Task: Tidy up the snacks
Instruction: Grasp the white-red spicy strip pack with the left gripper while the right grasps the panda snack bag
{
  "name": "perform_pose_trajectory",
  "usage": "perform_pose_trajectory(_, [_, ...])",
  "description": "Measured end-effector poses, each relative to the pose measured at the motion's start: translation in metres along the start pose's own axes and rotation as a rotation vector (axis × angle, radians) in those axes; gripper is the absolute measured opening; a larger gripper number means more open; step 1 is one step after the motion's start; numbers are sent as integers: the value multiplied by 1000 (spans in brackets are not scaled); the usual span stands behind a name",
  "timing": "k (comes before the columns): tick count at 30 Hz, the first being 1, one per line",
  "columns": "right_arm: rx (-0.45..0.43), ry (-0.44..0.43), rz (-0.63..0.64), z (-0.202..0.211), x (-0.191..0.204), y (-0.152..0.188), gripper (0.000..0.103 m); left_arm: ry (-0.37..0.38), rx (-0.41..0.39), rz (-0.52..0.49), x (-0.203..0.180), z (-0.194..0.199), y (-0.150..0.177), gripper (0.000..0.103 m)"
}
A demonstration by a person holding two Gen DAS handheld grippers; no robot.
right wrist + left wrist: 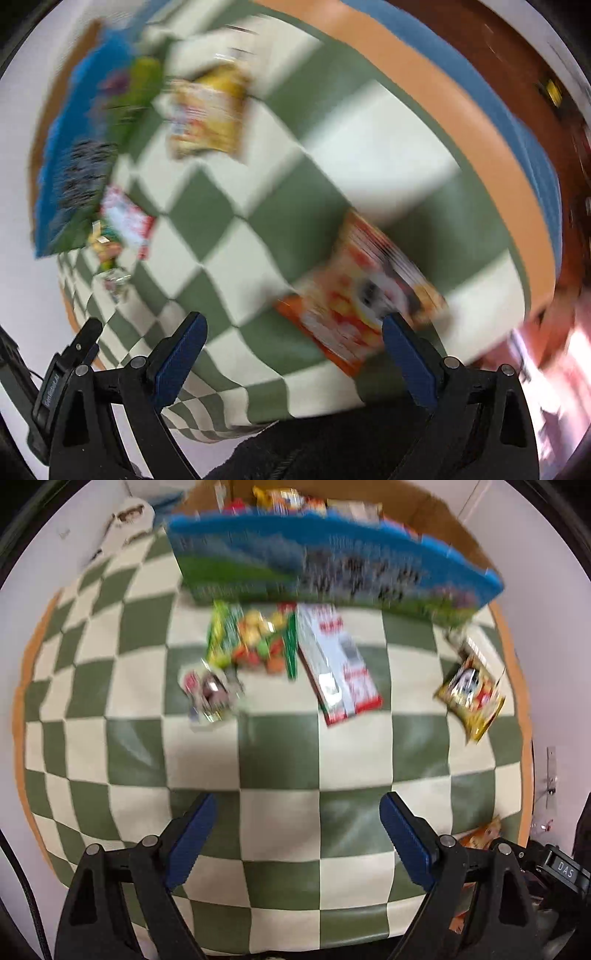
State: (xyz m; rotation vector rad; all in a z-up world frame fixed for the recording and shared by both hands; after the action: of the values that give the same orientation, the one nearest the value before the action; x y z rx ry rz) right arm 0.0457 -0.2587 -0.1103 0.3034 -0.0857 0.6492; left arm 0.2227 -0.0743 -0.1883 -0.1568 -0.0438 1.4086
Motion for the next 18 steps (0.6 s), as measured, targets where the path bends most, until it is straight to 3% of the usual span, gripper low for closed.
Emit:
perform_pose_trajectory(3, [22, 14, -84, -22, -14, -6, 98, 12, 38, -2, -4, -17, 6, 90])
perform_pose_trajectory(6, [-14, 36, -142, -40, -19, -18, 96, 15, 68, 8, -4, -29, 6, 90])
perform_pose_trajectory(9, [-81, 64, -158, -44, -15, -27, 74, 15, 78, 30, 0, -36, 1, 90])
perform_pose_trajectory(13, [-174, 132, 125, -46, 33, -30, 66, 12, 65, 78, 12, -40, -17, 90])
perform_pose_trajectory(18, [-243, 223, 462, -60, 99, -24, 65, 119, 74, 148, 13, -54, -53, 90])
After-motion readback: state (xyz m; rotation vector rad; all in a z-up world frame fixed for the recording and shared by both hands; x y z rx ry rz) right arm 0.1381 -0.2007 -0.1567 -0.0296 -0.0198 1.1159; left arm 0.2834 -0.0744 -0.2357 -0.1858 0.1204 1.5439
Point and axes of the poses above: each gripper's, at about its wrist camera, not at the fingertips, and z roughly against the way its jaws point, x to its left, y to its underside, the point moved 6 cm from there along -z, roughly the way its jaws point, and after that the axes turned 13 degrees about -z, right-handed, at the moved point
